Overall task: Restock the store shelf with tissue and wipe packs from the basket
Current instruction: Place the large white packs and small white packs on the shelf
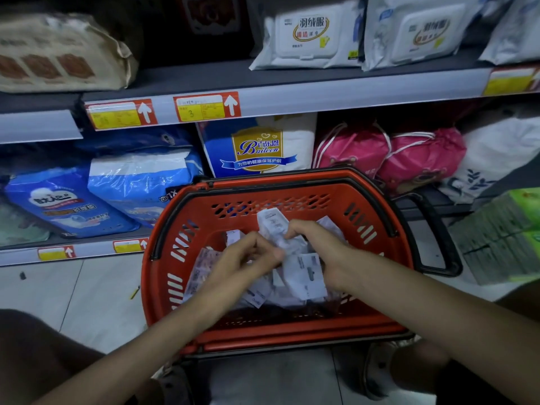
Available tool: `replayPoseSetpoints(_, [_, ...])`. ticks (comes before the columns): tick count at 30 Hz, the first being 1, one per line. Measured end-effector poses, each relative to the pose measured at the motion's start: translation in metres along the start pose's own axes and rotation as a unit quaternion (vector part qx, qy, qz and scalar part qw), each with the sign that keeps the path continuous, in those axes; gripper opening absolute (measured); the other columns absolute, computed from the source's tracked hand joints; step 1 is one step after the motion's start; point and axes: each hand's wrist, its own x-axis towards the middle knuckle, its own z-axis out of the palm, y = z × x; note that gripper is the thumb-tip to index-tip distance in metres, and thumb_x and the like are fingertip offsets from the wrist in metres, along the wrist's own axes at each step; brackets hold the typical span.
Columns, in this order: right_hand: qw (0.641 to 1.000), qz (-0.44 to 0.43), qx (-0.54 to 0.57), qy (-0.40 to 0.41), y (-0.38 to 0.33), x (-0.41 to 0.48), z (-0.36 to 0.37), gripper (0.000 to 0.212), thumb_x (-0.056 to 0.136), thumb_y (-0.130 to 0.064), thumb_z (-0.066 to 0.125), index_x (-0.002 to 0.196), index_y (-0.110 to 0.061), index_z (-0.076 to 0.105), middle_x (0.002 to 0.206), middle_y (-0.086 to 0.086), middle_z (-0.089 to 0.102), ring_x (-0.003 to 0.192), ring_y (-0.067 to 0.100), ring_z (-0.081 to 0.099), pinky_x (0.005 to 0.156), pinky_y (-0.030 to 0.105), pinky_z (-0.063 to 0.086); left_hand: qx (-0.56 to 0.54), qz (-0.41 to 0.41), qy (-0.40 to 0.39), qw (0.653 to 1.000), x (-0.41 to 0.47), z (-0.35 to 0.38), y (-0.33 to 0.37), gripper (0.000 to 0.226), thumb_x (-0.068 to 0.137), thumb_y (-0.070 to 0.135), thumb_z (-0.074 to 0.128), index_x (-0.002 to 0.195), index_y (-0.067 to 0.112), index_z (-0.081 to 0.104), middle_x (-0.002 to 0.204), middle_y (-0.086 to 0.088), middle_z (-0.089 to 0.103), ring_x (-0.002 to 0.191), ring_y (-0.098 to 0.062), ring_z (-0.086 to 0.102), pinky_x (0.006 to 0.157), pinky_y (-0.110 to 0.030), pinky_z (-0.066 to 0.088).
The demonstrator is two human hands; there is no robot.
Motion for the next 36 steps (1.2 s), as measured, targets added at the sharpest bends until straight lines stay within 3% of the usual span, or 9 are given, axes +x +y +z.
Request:
replayPoseSetpoints(2, [0.999, -0.036, 0.027, 0.001, -0.001, -0.004, -0.007, 0.023, 0.082, -0.020, 0.069, 0.064, -0.010, 0.059, 0.057, 0.006, 0.060, 0.058, 0.024, 0.053, 0.068, 0.035, 0.043, -0.109, -0.095, 0.023, 0.989, 0.004, -0.003, 0.003, 0.037, 0.098, 0.038, 0.066, 0.087, 0.003, 0.072, 0.099, -0.018, 0.075, 0.099, -0.032, 0.074, 0.096, -0.049, 0.059])
replayPoseSetpoints(5, [0.998, -0.034, 0.041, -0.027, -0.002, -0.009, -0.013, 0.043, 0.084, -0.022, 0.066, 0.040, -0.020, 0.064, 0.061, 0.004, 0.063, 0.062, 0.023, 0.056, 0.075, 0.038, 0.046, -0.138, -0.167, 0.096, 0.972, 0.006, -0.010, 0.002, 0.042, 0.094, 0.040, 0.070, 0.105, 0.000, 0.071, 0.104, -0.023, 0.074, 0.098, -0.035, 0.076, 0.089, -0.049, 0.063])
replayPoseSetpoints(8, [0.992, -0.008, 0.084, -0.098, -0.001, -0.012, -0.014, 0.018, 0.079, -0.025, 0.064, 0.075, -0.015, 0.078, 0.083, 0.009, 0.069, 0.073, 0.025, 0.062, 0.085, 0.038, 0.047, -0.209, -0.228, 0.091, 0.947, 0.008, -0.016, 0.000, 0.037, 0.091, 0.038, 0.075, 0.118, 0.013, 0.072, 0.114, -0.018, 0.076, 0.100, -0.034, 0.077, 0.080, -0.046, 0.064])
replayPoseSetpoints(10, [0.982, 0.005, 0.125, -0.142, 0.001, -0.014, -0.015, 0.025, 0.082, -0.023, 0.058, 0.094, -0.008, 0.074, 0.085, 0.009, 0.070, 0.072, 0.025, 0.066, 0.079, 0.034, 0.050, -0.283, -0.243, 0.080, 0.924, 0.008, -0.018, 0.001, 0.042, 0.087, 0.036, 0.078, 0.124, 0.017, 0.072, 0.121, -0.016, 0.075, 0.106, -0.034, 0.075, 0.086, -0.046, 0.062])
replayPoseSetpoints(14, [0.964, 0.020, 0.138, -0.228, -0.001, -0.021, -0.017, 0.031, 0.086, -0.021, 0.048, 0.113, -0.010, 0.059, 0.084, 0.007, 0.064, 0.072, 0.023, 0.063, 0.067, 0.031, 0.051, -0.358, -0.183, 0.033, 0.915, 0.009, -0.026, 0.011, 0.057, 0.090, 0.035, 0.074, 0.143, 0.018, 0.059, 0.140, -0.013, 0.067, 0.128, -0.034, 0.064, 0.112, -0.056, 0.046])
replayPoseSetpoints(17, [0.972, 0.014, 0.094, -0.215, -0.008, -0.024, -0.015, 0.028, 0.089, -0.022, 0.050, 0.115, -0.011, 0.053, 0.084, 0.006, 0.057, 0.076, 0.022, 0.057, 0.068, 0.032, 0.049, -0.356, -0.163, 0.078, 0.917, 0.010, -0.032, 0.019, 0.057, 0.086, 0.029, 0.078, 0.139, 0.012, 0.063, 0.136, -0.013, 0.069, 0.129, -0.034, 0.064, 0.115, -0.054, 0.045])
replayPoseSetpoints(22, [0.985, -0.047, 0.079, -0.145, -0.020, -0.026, -0.019, 0.049, 0.094, -0.029, 0.059, 0.136, -0.004, 0.064, 0.131, 0.018, 0.068, 0.126, 0.039, 0.062, 0.109, 0.052, 0.049, -0.371, -0.138, 0.178, 0.901, 0.009, -0.039, 0.023, 0.028, 0.091, 0.020, 0.075, 0.118, 0.014, 0.073, 0.118, -0.008, 0.077, 0.115, -0.026, 0.072, 0.100, -0.044, 0.056])
replayPoseSetpoints(29, [0.985, -0.100, 0.079, -0.117, -0.022, -0.028, -0.019, 0.057, 0.080, -0.030, 0.079, 0.132, -0.009, 0.067, 0.125, 0.013, 0.073, 0.115, 0.031, 0.070, 0.096, 0.041, 0.057, -0.386, -0.114, 0.201, 0.893, 0.003, -0.040, 0.034, 0.038, 0.091, 0.020, 0.075, 0.127, 0.015, 0.067, 0.118, -0.007, 0.078, 0.112, -0.021, 0.074, 0.095, -0.038, 0.061])
replayPoseSetpoints(36, [0.960, -0.138, 0.087, -0.230, -0.023, -0.036, -0.013, 0.048, 0.089, -0.015, 0.072, 0.136, -0.013, 0.065, 0.136, 0.008, 0.068, 0.127, 0.024, 0.064, 0.104, 0.043, 0.054, -0.436, -0.082, 0.180, 0.878, -0.001, -0.043, 0.049, 0.038, 0.090, 0.018, 0.073, 0.127, 0.013, 0.067, 0.124, -0.010, 0.075, 0.116, -0.022, 0.073, 0.091, -0.034, 0.062])
